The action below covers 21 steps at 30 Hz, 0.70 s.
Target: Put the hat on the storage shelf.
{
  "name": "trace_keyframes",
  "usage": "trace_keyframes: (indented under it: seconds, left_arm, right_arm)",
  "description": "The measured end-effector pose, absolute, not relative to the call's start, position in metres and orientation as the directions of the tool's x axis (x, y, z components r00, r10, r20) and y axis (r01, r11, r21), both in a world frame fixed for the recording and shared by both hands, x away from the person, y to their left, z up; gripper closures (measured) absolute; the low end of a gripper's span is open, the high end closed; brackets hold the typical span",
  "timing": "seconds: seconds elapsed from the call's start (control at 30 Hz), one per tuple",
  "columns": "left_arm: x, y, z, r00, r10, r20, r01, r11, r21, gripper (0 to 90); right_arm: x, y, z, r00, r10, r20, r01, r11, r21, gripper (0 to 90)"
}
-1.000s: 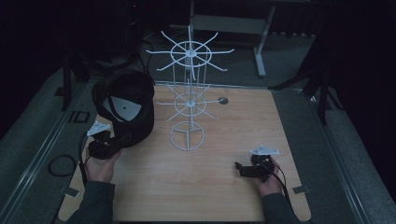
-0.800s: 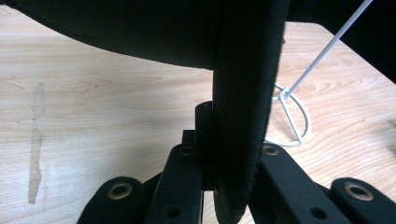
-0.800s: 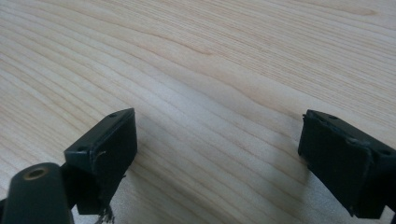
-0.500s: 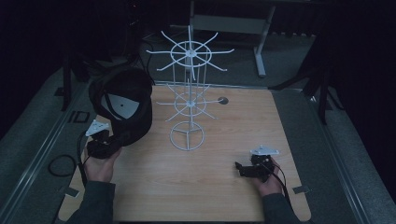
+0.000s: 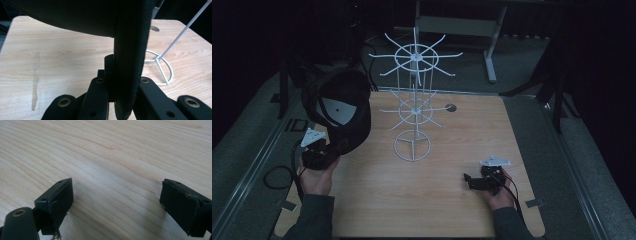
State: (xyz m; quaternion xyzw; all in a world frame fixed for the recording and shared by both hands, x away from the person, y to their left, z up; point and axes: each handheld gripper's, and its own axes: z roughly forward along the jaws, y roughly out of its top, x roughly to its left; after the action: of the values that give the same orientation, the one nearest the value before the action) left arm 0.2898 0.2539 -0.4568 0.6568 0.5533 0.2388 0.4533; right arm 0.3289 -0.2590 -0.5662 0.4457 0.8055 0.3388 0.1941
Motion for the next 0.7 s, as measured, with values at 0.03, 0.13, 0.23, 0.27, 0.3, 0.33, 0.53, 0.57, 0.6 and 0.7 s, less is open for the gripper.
trace_keyframes:
  seconds: [0.03,0.13,0.23,0.27,0.3,0.33,0.53,0.57,0.6,0.7]
  left_arm:
    - [0.289,0.254,-0.456,0.270,0.946,-0.180,0.508,0.019,0.861,86.7]
    - [0.288,0.254,-0.455,0.262,0.951,-0.165,0.499,0.013,0.867,86.7]
    - [0.286,0.253,-0.452,0.258,0.954,-0.156,0.490,0.010,0.872,86.7]
    - [0.286,0.253,-0.451,0.257,0.955,-0.152,0.485,0.008,0.874,86.7]
    - [0.285,0.253,-0.450,0.254,0.956,-0.144,0.483,0.004,0.876,86.7]
    - [0.285,0.252,-0.449,0.252,0.958,-0.140,0.480,0.001,0.877,86.7]
    - [0.284,0.251,-0.445,0.254,0.957,-0.139,0.471,0.003,0.882,86.7]
    - [0.284,0.250,-0.445,0.254,0.957,-0.138,0.470,0.003,0.882,86.7]
    - [0.284,0.250,-0.445,0.254,0.957,-0.138,0.470,0.003,0.882,86.7]
    - [0.284,0.250,-0.444,0.250,0.958,-0.141,0.467,0.008,0.884,86.7]
  right_arm:
    - [0.329,-0.259,-0.566,-0.528,0.849,-0.011,0.585,0.373,0.720,11.5]
    - [0.329,-0.259,-0.566,-0.528,0.849,-0.011,0.585,0.373,0.720,11.5]
    - [0.329,-0.259,-0.566,-0.529,0.849,-0.012,0.584,0.374,0.720,11.5]
    - [0.329,-0.259,-0.566,-0.528,0.849,-0.012,0.585,0.374,0.720,11.5]
    - [0.329,-0.259,-0.566,-0.528,0.849,-0.012,0.585,0.374,0.720,11.5]
    - [0.329,-0.259,-0.566,-0.528,0.849,-0.012,0.584,0.374,0.720,11.5]
    - [0.329,-0.259,-0.566,-0.529,0.849,-0.012,0.584,0.374,0.720,11.5]
    - [0.329,-0.259,-0.566,-0.528,0.849,-0.012,0.585,0.374,0.720,11.5]
    - [0.329,-0.259,-0.566,-0.529,0.849,-0.012,0.584,0.374,0.720,11.5]
    - [0.329,-0.259,-0.566,-0.528,0.849,-0.012,0.584,0.374,0.720,11.5]
